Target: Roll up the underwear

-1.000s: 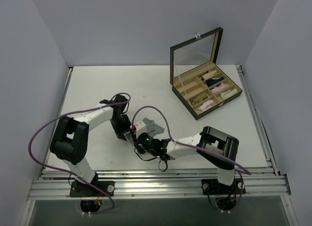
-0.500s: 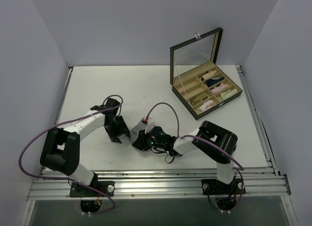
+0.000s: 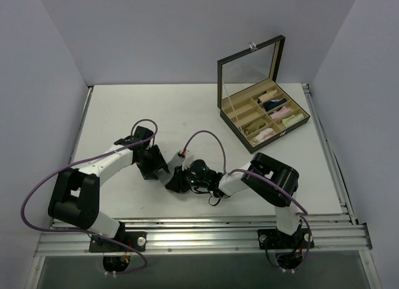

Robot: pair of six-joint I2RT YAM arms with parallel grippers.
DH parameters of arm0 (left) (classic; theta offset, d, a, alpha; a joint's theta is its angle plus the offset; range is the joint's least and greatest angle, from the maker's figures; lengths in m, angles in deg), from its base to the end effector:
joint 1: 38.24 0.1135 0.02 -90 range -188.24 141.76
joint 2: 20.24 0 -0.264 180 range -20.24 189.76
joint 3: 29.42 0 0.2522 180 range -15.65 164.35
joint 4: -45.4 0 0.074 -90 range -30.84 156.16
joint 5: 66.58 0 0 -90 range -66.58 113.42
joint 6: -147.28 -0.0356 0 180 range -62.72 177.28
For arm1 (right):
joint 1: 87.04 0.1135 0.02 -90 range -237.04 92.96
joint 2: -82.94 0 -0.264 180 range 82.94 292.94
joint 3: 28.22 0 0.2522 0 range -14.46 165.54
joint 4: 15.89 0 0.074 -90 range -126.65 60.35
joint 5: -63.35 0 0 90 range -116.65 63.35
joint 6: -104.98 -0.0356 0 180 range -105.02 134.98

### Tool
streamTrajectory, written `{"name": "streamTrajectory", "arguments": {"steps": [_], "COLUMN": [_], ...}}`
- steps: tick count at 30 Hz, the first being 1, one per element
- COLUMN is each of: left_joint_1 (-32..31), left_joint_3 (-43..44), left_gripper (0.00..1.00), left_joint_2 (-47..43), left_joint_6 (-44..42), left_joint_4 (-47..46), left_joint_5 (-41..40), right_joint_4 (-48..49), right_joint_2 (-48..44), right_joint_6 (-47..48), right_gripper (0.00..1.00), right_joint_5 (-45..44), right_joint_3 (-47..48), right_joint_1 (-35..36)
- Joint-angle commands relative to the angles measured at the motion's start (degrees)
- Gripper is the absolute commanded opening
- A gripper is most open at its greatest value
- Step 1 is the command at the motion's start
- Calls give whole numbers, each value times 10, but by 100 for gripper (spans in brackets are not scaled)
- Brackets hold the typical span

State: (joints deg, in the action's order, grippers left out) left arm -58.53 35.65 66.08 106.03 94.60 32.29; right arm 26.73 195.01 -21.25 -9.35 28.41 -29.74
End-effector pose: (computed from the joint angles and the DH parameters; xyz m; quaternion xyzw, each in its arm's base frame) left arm 0.2557 -0.1004 0.1827 -0.2288 0.9556 -0.1587 0.0963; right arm 0.1897 0.3150 0.1265 -0.2335 0.7426 0.5298 0.3368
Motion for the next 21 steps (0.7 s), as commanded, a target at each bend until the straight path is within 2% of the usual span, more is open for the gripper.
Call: {"name": "streamTrajectory", "arguments": {"steps": [1, 6, 9, 10, 12, 13, 16, 19, 21], "left_joint_1": [-3, -3, -2, -2, -2, -3, -3, -5, -9], "left_joint_3": [-7, -21, -20, -16, 0, 5, 41, 80, 94], "left_gripper": [64, 63, 52, 40, 29, 22, 12, 8, 7], "left_joint_2": [1, 22, 43, 63, 88, 97, 135, 165, 170], "left_joint_6": [-9, -3, -2, -5, -12, -15, -36, -53, -57], "left_joint_4": [-17, 0, 2, 6, 24, 30, 88, 127, 148], "left_joint_5": [-2, -24, -31, -36, -35, -33, -22, -19, -23], "right_joint_4": [-156, -161, -171, -181, -202, -238, -323, -401, -439], "right_joint_2": [42, 41, 34, 26, 12, 6, -45, -108, -134], "right_joint_6": [5, 5, 5, 6, 14, 29, 62, 98, 141], "right_gripper": [0, 0, 0, 0, 0, 9, 35, 49, 51], "right_joint_5": [15, 15, 15, 12, 7, 2, -52, -131, -201], "right_joint_3": [-17, -13, -9, -7, 2, 7, 30, 60, 84], "right_joint_1": [4, 4, 4, 4, 3, 3, 11, 26, 51]}}
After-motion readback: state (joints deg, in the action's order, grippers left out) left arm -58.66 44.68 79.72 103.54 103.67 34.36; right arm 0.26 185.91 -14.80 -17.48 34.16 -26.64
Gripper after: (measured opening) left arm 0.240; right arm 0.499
